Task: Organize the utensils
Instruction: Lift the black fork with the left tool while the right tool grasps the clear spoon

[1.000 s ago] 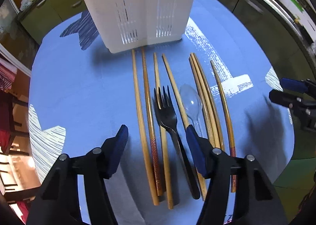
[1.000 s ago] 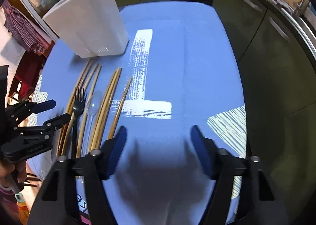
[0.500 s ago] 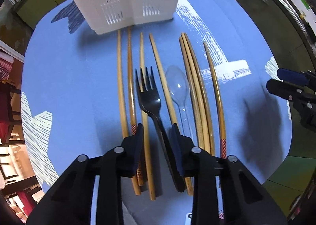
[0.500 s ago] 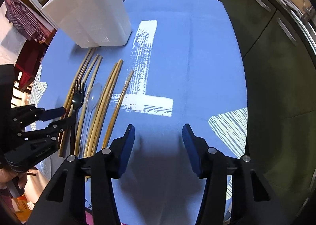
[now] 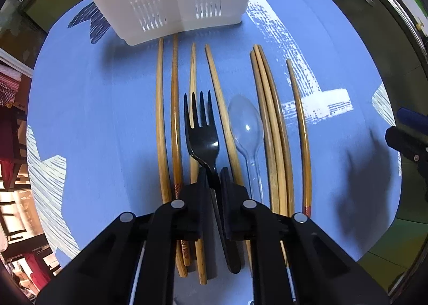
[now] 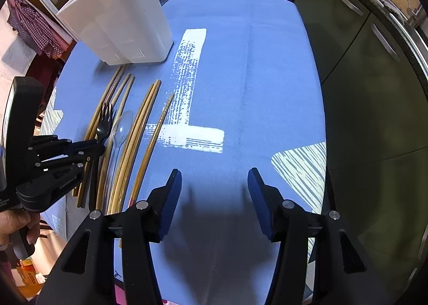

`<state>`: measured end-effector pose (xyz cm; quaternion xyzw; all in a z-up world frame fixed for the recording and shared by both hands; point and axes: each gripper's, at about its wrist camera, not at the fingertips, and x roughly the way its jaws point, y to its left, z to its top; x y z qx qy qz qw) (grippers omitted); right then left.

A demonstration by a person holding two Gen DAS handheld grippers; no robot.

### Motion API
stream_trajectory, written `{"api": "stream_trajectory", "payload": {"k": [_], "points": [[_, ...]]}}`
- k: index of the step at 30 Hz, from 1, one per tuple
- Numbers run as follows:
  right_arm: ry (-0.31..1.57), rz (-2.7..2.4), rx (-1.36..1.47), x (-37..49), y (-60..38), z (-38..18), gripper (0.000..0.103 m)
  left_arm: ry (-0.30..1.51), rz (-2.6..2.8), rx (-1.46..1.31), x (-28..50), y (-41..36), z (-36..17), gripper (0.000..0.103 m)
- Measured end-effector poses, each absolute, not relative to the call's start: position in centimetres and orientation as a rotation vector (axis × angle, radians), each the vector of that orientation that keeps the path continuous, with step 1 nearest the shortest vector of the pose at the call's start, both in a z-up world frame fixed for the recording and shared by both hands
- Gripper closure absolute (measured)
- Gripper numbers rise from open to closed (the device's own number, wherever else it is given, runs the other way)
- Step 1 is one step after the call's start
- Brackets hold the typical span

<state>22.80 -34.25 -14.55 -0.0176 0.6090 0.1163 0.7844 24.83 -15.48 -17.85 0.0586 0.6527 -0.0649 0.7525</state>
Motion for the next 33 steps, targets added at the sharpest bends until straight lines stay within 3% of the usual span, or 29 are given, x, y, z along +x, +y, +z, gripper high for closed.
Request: {"api": "stream_trajectory", "payload": {"k": [3,4,8,18,33], "points": [[1.327,0.245,-0.035,22.9,-34.3,-14.6,0.049,1.41,-0.157,0.125,25.1,-15.2,-17.8,0.095],[1.335,0.246,-0.026,22.9,-34.2,-14.7,0.043,1.398,-0.159,0.125,25.0,-15.1,-17.5,0.095],[1.344,0.256,-0.051,22.7,-32.6,-14.8,0.043,1.339,-0.188,0.11,24.4,-14.7,-15.3,0.095],[1.403,0.366,-0.01,22.5,-25.1,-16.6,0.086,1.217,-0.22,0.056,21.7,-11.6,-12.6,0.095],[1.454,0.338,-0.004,24.1,-20.1,-18.8,0.089,1.159,-0.221,0.04,19.9,-7.0,-12.0,0.095]]}}
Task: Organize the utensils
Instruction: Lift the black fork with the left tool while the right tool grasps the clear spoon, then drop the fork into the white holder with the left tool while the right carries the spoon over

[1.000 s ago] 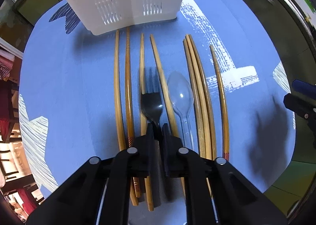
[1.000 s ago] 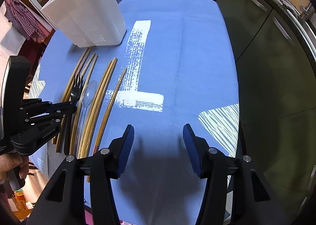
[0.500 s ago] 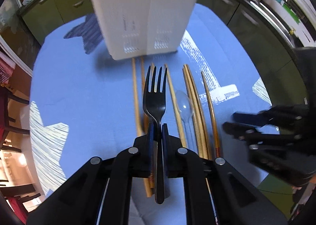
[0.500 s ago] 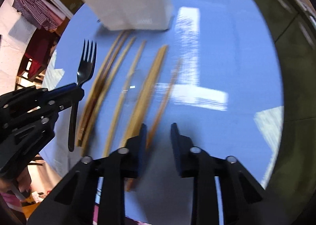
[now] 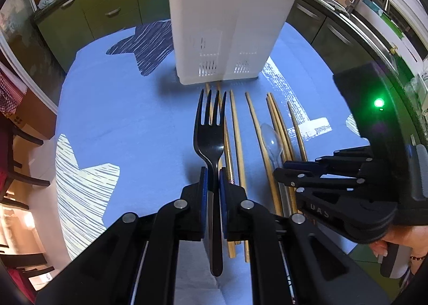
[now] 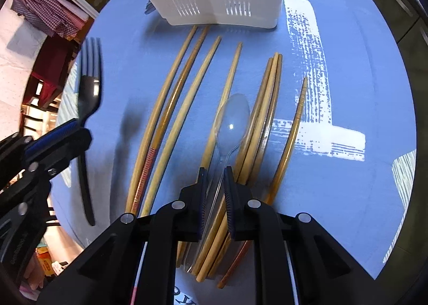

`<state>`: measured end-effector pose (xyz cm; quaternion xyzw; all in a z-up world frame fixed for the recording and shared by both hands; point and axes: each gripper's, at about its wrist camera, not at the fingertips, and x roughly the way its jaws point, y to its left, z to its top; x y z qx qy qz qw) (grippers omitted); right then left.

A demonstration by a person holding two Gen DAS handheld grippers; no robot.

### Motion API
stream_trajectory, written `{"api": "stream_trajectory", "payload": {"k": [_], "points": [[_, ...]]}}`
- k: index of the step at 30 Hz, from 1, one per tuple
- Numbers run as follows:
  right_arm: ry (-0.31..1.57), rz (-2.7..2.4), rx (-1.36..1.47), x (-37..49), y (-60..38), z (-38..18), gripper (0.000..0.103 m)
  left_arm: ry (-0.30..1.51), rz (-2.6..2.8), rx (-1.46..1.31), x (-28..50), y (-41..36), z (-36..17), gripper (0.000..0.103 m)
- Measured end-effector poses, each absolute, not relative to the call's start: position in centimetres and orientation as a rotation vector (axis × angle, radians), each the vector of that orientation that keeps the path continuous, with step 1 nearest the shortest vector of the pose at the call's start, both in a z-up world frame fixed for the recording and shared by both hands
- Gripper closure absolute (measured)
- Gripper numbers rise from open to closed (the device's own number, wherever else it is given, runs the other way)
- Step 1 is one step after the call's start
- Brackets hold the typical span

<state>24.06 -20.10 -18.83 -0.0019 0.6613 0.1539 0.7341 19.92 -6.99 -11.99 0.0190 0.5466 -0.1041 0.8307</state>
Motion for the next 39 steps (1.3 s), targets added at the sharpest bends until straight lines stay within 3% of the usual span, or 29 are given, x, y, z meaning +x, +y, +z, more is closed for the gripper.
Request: {"api": "stream_trajectory", "payload": {"k": [17,27,32,39], "points": [[1.417,0.331,0.005,24.8,-18.5,-19.1,0.093,1.135,-0.228,0.038,19.6,-6.2,-11.8,0.095],[1.116,0.449,0.166,20.4,-20.7,-14.3,0.094,1.067,-0.235,-0.026,18.9,-4.3,-9.7,0.095],[1.064,0.493,0.243,19.2,-23.0,-13.4,0.094,1.029,-0.241,-0.039,18.7,-3.9,-8.3,0.095],[0.831,0.453,0.244,17.2,-26.3,-8.0,0.094,0.859,-0.287,-0.089,20.1,-3.9,-3.6,0.095]]}}
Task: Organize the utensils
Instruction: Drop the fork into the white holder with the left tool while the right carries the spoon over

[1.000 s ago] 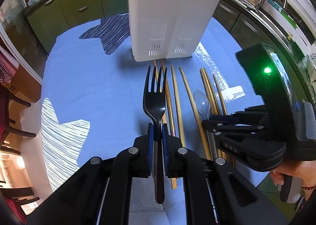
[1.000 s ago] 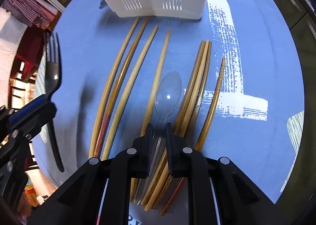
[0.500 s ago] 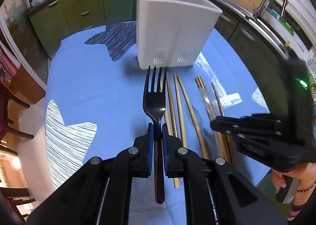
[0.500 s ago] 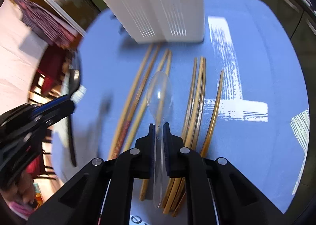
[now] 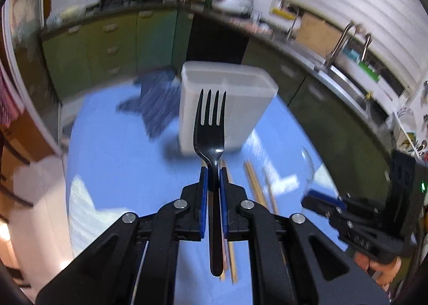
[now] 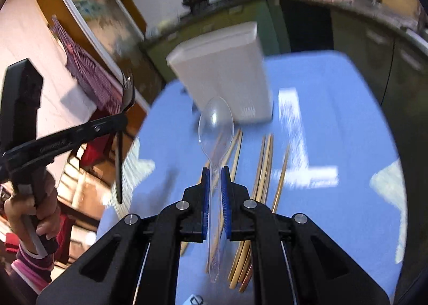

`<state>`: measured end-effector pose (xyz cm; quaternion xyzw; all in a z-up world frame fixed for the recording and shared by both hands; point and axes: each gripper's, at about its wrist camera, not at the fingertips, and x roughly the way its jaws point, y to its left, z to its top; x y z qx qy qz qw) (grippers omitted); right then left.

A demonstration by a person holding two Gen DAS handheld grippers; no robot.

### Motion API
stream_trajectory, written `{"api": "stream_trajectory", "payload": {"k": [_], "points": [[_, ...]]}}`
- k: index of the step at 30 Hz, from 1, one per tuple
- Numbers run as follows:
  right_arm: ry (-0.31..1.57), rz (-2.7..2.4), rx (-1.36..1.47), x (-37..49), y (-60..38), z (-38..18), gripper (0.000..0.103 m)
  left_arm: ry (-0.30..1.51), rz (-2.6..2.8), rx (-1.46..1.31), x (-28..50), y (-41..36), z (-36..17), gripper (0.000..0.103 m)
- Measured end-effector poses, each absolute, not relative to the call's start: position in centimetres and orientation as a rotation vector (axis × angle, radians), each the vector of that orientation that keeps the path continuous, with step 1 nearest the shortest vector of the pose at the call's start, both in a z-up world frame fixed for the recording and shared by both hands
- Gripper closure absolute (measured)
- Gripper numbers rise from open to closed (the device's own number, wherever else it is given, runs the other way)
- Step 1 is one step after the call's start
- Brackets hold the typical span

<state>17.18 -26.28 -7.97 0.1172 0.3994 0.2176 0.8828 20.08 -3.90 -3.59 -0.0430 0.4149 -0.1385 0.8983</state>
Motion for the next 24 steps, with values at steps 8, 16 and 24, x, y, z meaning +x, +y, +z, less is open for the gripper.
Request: {"api": "stream_trajectory", "payload": {"k": [8,16,24], "points": [[0.657,0.365,0.226,15.8,-29.0,-4.3,0.094,0.561,-0.292,-0.1,25.5,-5.5,2.2,0.095],[0.63,0.318,0.239,15.2,-31.7,-3.9,0.094,0.344,-0.211,-0.091,31.9,-6.8,2.7,0.095],[0.599,0.303,0.243,16.7,-32.4,-3.3,0.094,0.403,-0.221,-0.048,33.5,-7.7,-1.8,0.094]]}}
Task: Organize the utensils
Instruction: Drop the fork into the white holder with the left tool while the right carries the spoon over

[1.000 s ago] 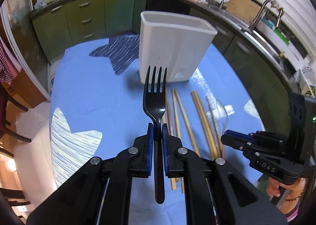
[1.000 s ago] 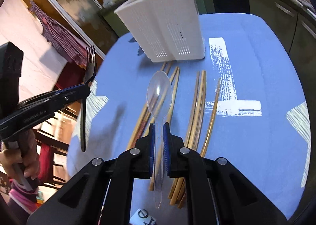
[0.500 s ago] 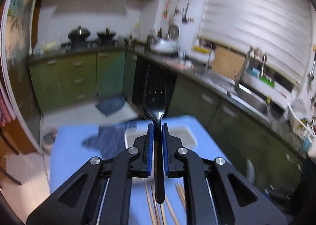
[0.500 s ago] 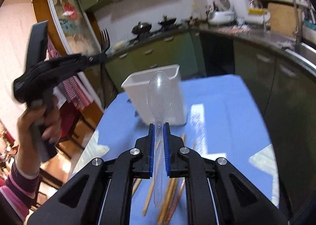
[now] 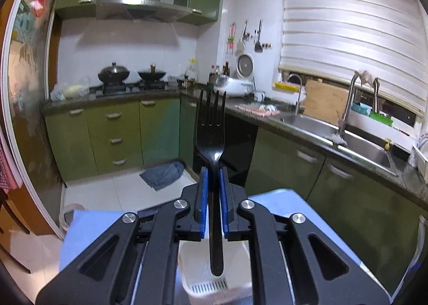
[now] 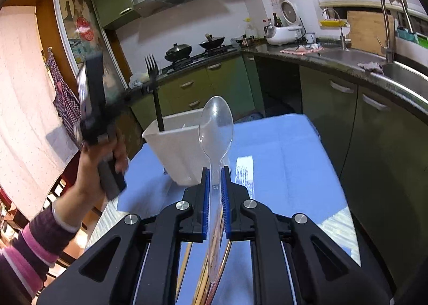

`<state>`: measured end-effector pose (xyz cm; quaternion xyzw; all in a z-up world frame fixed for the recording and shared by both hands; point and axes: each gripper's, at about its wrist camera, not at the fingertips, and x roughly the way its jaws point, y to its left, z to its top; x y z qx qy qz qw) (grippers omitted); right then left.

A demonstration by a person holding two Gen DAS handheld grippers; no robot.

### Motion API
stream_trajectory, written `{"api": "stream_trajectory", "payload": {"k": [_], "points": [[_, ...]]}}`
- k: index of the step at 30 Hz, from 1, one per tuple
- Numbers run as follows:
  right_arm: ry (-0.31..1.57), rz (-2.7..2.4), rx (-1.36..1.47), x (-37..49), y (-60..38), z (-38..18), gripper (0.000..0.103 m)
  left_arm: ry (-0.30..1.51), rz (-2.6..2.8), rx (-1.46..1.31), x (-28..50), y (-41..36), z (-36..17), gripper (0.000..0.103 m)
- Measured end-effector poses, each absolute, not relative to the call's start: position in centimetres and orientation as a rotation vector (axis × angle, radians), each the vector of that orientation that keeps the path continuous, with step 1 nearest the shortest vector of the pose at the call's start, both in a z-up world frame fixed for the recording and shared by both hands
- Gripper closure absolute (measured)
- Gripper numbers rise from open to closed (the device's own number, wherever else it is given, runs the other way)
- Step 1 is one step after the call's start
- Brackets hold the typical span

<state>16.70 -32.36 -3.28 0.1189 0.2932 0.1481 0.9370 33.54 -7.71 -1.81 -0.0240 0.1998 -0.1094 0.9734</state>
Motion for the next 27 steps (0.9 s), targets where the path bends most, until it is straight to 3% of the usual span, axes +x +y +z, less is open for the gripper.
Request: {"api": "stream_trajectory", "payload": {"k": [7,11,20,27], "points": [[0.503,0.3,0.248,20.1,-31.1,0.5,0.094,0.467,-0.242,0.001,31.7,-7.0,-5.0,0.092],[0.422,0.27,0.263,22.4,-30.6,2.9,0.094,0.485,-0.25,-0.002,30.8,-6.0,-5.5,0.07],[0.33,0.226,0.323,31.6,-29.1,5.5,0.094,0.491,-0.267,-0.061,26.7,-2.1,-4.8,0.069],[0.372,0.238,0.312,36.6,-26.6,2.9,0.094,0.472,-0.27,0.012,23.0,-1.2,-4.7,0.064]]}}
